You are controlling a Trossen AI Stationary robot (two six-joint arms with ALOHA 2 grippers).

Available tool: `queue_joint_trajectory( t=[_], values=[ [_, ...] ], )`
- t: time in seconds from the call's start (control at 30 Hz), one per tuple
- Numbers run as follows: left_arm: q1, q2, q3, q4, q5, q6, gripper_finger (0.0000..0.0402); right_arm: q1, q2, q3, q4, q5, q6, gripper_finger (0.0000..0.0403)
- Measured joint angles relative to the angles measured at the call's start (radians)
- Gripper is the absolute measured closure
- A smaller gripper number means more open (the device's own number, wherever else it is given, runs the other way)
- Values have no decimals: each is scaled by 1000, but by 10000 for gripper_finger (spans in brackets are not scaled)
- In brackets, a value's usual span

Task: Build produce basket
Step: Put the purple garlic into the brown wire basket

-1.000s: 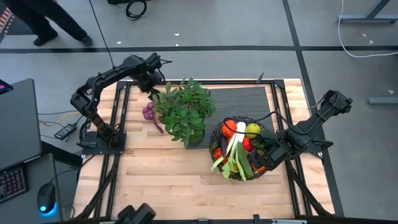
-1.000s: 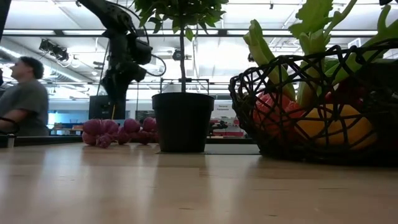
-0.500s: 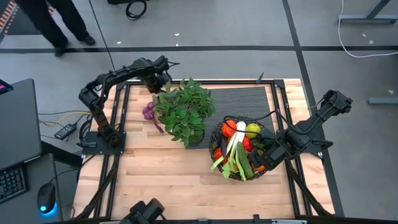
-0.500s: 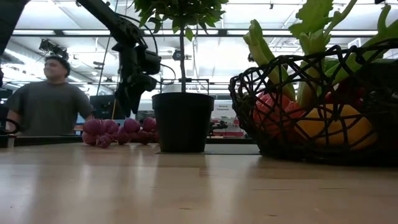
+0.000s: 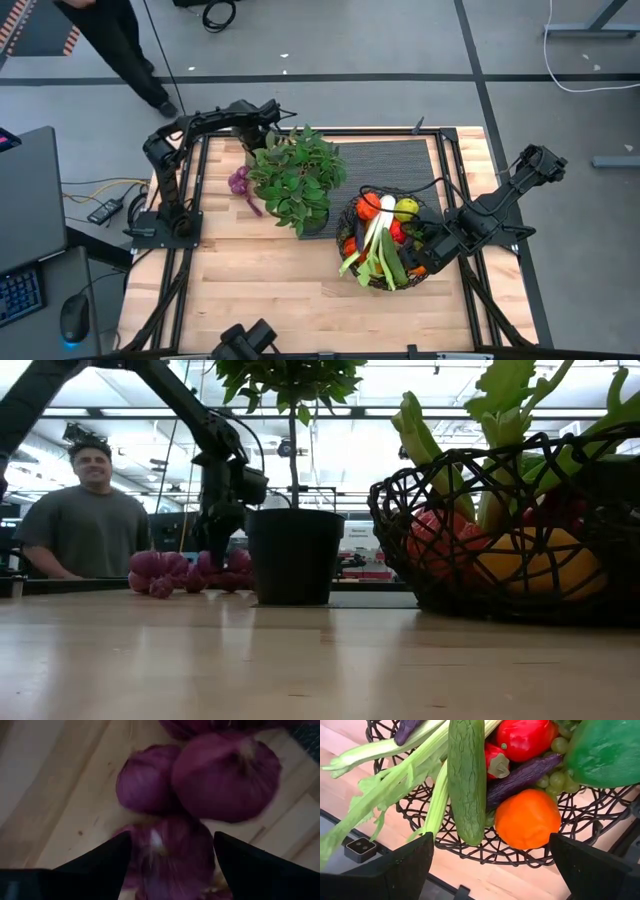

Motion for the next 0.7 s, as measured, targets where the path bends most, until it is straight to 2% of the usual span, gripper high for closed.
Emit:
queue_joint_trajectory(
  t=[0.5,0.6,0.7],
  values=[
    [-22,81,0,-10,-6,-53,116,0,0,0,2,-2,-6,5],
    [-22,70,0,-53,-8,-59,139,0,0,0,-13,7,-13,5],
    [-19,60,0,-100,-18,-55,183,0,0,0,-25,19,-20,5]
  ],
)
